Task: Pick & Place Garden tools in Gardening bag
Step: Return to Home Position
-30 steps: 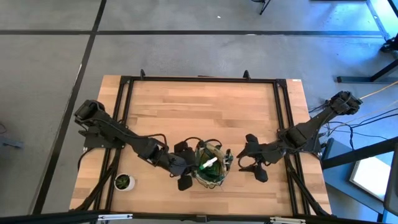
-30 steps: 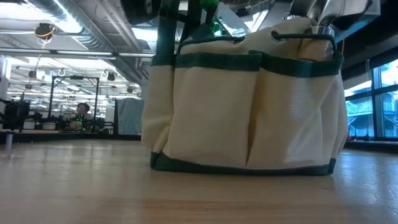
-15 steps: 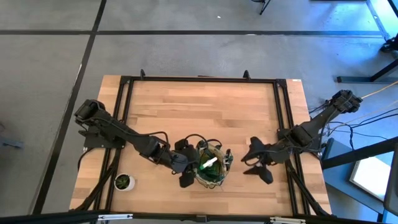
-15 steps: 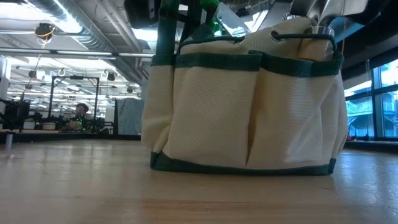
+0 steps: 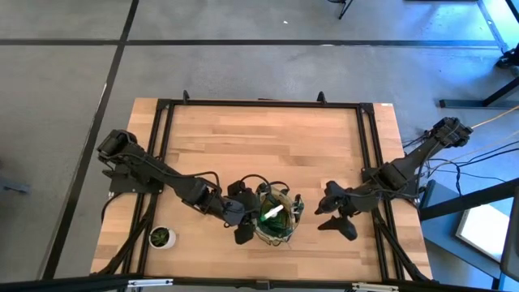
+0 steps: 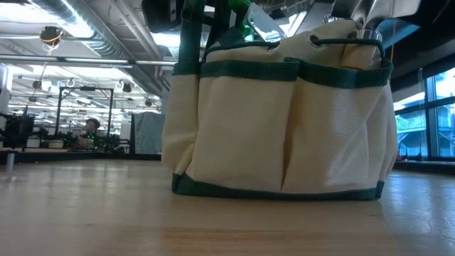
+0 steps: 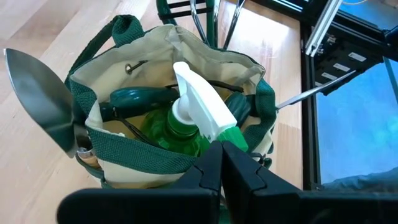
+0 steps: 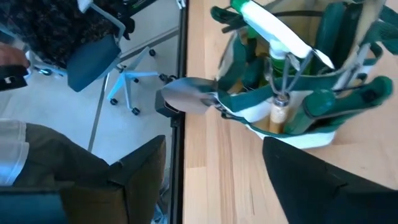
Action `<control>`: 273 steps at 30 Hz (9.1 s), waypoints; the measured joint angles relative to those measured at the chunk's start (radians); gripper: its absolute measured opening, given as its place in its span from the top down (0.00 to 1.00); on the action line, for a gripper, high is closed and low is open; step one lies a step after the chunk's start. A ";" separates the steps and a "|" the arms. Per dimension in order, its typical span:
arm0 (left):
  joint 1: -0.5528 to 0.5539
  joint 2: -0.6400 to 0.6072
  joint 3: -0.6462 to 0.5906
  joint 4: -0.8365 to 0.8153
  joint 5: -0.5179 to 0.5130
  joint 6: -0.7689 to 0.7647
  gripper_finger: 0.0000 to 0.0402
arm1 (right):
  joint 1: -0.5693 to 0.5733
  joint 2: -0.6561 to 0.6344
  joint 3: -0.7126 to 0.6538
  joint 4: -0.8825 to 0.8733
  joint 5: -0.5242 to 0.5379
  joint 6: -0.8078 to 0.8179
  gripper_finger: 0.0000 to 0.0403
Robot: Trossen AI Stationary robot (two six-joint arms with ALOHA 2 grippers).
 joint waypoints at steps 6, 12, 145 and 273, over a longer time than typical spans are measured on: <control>0.000 0.000 0.000 0.000 0.000 -0.001 1.00 | -0.008 0.000 0.000 -0.046 0.001 0.051 0.56; 0.001 0.000 0.000 0.000 0.000 0.001 1.00 | -0.013 0.000 0.000 -0.054 -0.013 0.049 0.96; 0.491 -0.474 -0.452 0.613 0.219 0.307 1.00 | -0.828 -1.086 -0.768 0.075 -0.146 -0.334 1.00; 0.491 -1.642 -1.256 0.390 0.141 0.527 1.00 | -0.828 -1.086 -0.768 0.073 -0.146 -0.335 1.00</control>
